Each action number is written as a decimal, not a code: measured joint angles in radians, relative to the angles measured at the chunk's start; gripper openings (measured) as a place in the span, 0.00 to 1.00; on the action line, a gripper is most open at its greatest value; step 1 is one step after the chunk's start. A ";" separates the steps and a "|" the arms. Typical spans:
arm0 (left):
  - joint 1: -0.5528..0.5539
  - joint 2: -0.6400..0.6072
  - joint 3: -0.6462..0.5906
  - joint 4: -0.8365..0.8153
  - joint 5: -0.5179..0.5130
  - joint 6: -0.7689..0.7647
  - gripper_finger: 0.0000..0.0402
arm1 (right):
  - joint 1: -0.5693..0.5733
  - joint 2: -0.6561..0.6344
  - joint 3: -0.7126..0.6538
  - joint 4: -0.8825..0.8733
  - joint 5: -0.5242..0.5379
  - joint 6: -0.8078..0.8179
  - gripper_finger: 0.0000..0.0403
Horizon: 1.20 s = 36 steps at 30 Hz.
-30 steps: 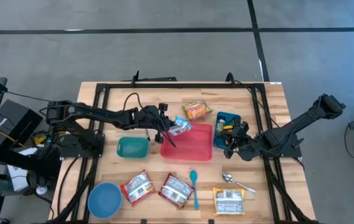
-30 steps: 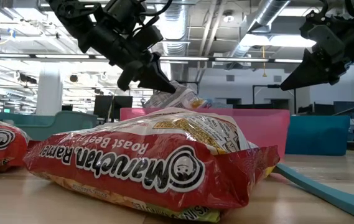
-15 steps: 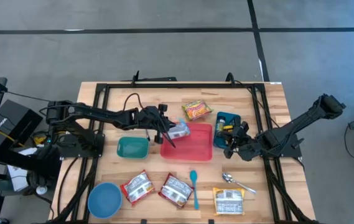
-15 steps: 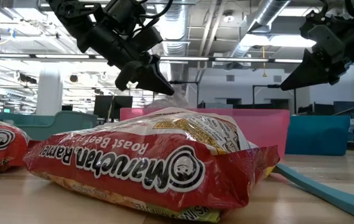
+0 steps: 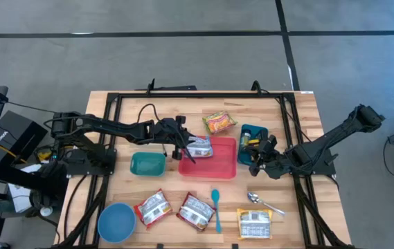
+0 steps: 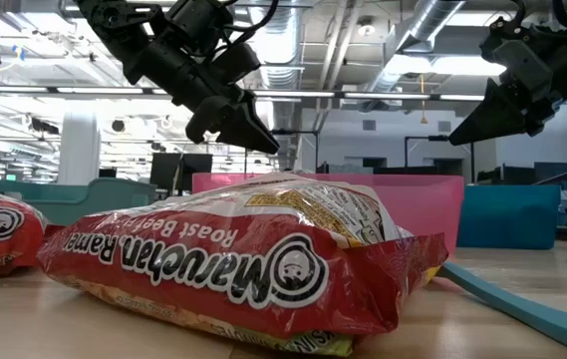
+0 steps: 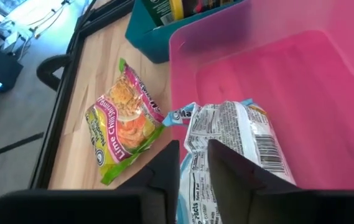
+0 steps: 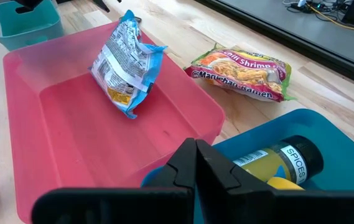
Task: Pick & Place Food Item
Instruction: Put the green noodle pack into the red bin
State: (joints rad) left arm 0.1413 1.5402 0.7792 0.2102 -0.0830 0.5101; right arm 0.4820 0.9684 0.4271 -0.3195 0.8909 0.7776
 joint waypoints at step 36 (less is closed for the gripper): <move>-0.067 -0.399 -0.103 -0.212 0.090 -0.501 0.23 | -0.001 0.000 0.000 0.020 0.039 0.000 0.00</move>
State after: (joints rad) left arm 0.0743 1.1415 0.6757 -0.0021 0.0075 0.0094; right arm 0.4809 0.9688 0.4267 -0.2997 0.9298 0.7777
